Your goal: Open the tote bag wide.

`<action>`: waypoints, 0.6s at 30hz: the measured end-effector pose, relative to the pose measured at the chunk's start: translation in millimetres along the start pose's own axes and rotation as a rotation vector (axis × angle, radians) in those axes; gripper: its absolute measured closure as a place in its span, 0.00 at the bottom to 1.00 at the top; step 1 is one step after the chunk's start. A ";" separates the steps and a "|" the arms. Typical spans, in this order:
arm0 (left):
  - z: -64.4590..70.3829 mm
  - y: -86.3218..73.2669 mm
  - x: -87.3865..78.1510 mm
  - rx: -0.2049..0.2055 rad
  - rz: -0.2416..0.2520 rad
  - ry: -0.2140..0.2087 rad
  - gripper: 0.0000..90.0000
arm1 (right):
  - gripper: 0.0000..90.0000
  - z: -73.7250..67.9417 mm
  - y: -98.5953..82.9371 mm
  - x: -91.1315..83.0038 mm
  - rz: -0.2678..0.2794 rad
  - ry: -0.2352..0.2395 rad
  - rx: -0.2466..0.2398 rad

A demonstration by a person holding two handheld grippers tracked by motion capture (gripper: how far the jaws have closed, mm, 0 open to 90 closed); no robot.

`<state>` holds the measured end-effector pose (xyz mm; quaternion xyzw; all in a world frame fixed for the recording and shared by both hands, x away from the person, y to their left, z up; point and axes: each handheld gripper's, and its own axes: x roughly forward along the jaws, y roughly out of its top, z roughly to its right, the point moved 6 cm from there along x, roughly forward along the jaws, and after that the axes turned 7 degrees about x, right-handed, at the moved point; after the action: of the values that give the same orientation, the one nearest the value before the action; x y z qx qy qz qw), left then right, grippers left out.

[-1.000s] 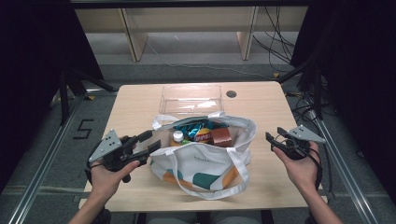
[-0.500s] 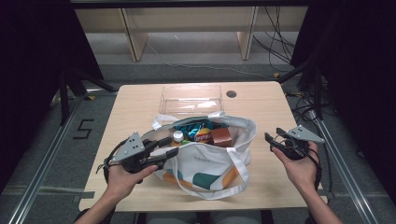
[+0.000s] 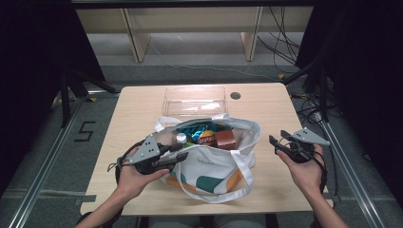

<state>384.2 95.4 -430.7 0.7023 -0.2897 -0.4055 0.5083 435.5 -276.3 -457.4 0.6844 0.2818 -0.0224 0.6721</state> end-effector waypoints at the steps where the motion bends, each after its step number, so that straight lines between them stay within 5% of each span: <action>1: 0.8 -0.6 1.6 -0.005 -0.002 0.000 0.67 | 0.54 -0.4 -0.1 0.5 0.003 0.008 0.007; 12: 2.8 -3.7 14.6 0.025 -0.056 -0.004 0.55 | 0.54 -1.3 -1.3 0.4 -0.002 0.008 0.036; 18: 0.1 -1.5 11.1 0.052 -0.059 0.013 0.71 | 0.54 0.2 -1.6 0.6 -0.005 0.001 0.021</action>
<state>389.7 86.8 -435.2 0.7260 -0.2759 -0.4082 0.4797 435.4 -276.4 -459.1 0.6908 0.2837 -0.0265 0.6646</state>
